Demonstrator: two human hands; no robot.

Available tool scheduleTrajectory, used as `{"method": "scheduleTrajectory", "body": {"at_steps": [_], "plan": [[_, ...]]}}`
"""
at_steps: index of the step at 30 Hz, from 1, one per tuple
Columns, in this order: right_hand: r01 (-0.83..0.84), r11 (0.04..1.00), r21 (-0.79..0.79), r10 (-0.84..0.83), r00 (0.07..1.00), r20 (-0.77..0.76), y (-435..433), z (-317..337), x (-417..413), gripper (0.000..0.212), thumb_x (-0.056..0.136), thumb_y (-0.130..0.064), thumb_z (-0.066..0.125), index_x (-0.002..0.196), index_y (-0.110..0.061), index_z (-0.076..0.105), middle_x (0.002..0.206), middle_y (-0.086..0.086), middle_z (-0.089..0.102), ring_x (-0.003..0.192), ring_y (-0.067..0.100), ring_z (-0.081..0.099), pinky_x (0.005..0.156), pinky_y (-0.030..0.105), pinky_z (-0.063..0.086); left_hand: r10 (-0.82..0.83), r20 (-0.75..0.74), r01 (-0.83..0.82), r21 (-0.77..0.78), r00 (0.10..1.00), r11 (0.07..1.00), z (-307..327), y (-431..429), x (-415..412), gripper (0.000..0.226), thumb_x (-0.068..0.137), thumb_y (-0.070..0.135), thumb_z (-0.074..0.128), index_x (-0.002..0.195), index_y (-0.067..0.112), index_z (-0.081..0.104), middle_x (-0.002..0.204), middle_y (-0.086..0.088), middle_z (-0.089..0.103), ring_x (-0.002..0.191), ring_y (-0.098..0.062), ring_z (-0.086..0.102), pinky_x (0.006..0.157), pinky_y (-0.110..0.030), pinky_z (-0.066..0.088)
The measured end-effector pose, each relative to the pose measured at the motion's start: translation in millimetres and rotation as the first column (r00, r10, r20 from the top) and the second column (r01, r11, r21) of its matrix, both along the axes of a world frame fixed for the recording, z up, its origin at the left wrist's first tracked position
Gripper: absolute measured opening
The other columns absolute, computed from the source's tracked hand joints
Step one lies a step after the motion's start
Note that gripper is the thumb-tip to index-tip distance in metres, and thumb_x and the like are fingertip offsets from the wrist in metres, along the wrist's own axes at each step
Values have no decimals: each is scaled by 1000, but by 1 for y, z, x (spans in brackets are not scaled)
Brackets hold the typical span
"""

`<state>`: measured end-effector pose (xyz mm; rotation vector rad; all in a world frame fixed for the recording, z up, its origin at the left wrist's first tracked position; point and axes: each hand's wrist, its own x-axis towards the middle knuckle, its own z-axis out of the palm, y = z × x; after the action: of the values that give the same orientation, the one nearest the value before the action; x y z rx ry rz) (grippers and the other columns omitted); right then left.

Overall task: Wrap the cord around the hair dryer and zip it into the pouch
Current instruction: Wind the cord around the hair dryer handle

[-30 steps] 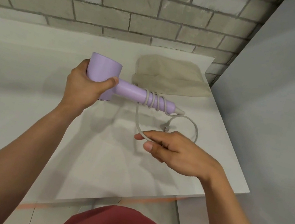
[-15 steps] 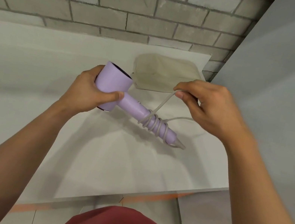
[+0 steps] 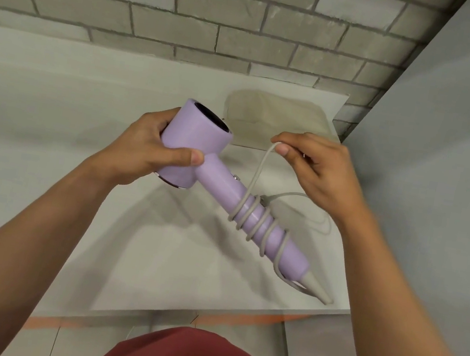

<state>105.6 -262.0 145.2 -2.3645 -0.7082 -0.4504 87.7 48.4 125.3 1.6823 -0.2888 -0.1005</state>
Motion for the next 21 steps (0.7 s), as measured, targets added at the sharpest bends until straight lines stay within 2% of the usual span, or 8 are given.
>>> {"method": "scheduleTrajectory", "body": {"at_steps": [4,9,13,15,16,18,20,21], "plan": [[-7,1000,9,8,996,-91,3,-20,0,24,107,-32,59,120,-20,76,102,-7,75,91,9,67,84,21,50,16,-20,-18,-125,1000,992,0,-4,0,50,63,39,81,108,22,68,98,-1,73,86,-25,71,59,-38,59],[-5,1000,-3,5,988,-153,1,-30,-1,27,108,-34,56,127,-25,73,107,-14,73,97,-2,65,88,19,49,41,-39,-47,-156,998,987,-4,-5,2,51,62,39,82,108,21,68,99,-3,73,89,-27,71,62,-39,61],[-43,999,-15,37,968,-248,-1,-41,-3,27,105,-32,60,130,-36,70,116,-16,73,106,5,69,96,29,53,102,-52,-109,-181,993,977,-4,-11,6,51,61,41,81,107,22,69,95,6,76,87,-20,73,67,-35,61],[6,994,-106,-39,947,-319,-1,-54,-6,23,102,-34,63,118,-48,70,101,-26,68,95,-4,66,91,31,53,146,-48,-153,-183,988,971,-3,-13,9,52,61,41,82,108,22,69,97,5,77,91,-20,74,72,-35,61],[29,984,-176,-88,939,-333,0,-61,-8,12,102,-39,63,110,-42,71,90,-24,63,83,-4,61,85,30,51,172,-51,-178,-187,984,966,-2,-14,11,53,61,41,83,109,20,69,99,3,77,92,-21,74,74,-36,61],[56,965,-257,-156,908,-389,10,-65,-14,29,102,-56,55,99,-31,69,84,-8,63,76,1,57,82,27,47,236,-60,-243,-191,970,951,-2,-16,16,58,61,41,85,111,16,70,104,-1,76,94,-23,74,78,-41,61],[1,989,-150,-65,905,-419,22,-70,-21,45,102,-66,44,128,-37,66,123,-12,71,114,5,63,106,31,47,308,-69,-315,-186,949,931,-3,-19,19,65,61,43,85,115,11,69,108,-7,75,96,-25,73,80,-47,62],[-45,988,-149,-24,901,-432,29,-66,-24,46,105,-61,42,141,-39,59,141,-16,64,129,6,57,113,33,44,342,-74,-350,-178,937,920,-4,-20,21,67,61,44,85,116,10,69,109,-8,75,96,-26,73,79,-49,62]]}}
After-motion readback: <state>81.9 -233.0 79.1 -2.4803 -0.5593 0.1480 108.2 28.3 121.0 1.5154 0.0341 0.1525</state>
